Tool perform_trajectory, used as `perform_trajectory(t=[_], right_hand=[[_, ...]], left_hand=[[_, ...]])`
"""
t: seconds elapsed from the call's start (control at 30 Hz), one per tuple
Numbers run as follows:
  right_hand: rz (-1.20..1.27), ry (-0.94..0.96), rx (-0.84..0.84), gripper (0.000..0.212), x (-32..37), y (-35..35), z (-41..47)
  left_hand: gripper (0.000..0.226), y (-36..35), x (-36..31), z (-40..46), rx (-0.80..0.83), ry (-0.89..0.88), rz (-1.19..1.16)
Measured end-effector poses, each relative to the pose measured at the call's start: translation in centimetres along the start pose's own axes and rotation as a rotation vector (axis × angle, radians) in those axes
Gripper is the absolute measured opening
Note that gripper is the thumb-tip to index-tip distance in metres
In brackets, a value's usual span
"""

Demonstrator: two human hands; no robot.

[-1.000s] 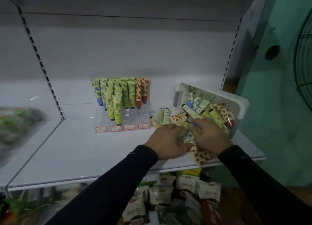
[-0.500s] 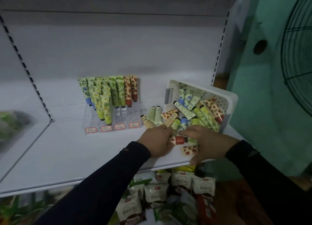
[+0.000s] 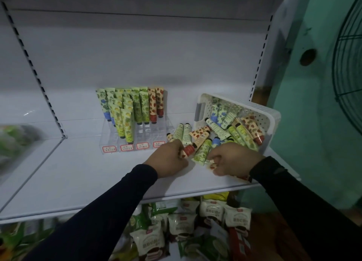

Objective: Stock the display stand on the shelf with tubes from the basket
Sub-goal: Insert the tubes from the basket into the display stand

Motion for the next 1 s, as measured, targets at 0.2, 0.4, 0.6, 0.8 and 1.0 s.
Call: perform_trajectory(t=[0.2, 0.4, 0.6, 0.8, 1.0], right_hand=[[0.325, -0.164, -0.182, 0.033, 0.3, 1.8, 2.0], [1.426, -0.382, -0.168, 0.019, 2.7, 0.8, 3.3], [1.247, -0.325, -0.139, 0.023, 2.8, 0.2, 4.6], [-0.202, 0.098, 0.116, 0.05, 2.2, -0.2, 5.1], [-0.335, 0.144, 0.22, 0.049, 3.2, 0.0, 5.4]], left_hand=[[0.018, 0.0, 0.5, -0.3, -0.076, 0.159, -0.496], [0.044, -0.1, 0.3, -0.3, -0.091, 0.124, -0.785], [0.024, 0.4, 1.6, -0.7, -0.118, 0.113, -0.676], [0.015, 3.0, 4.0, -2.3, -0.167, 0.156, -0.713], [0.019, 5.4, 5.4, -4.3, -0.195, 0.133, -0.774]])
Point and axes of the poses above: each hand's wrist, its own z-axis towards the middle knuckle, its own y-axis out of the back of the hand, x = y × z, the point moved 4 cm from there along z, towards the middle knuckle, and after that the axes turned 12 degrees about -z, right-handed, at the moved point
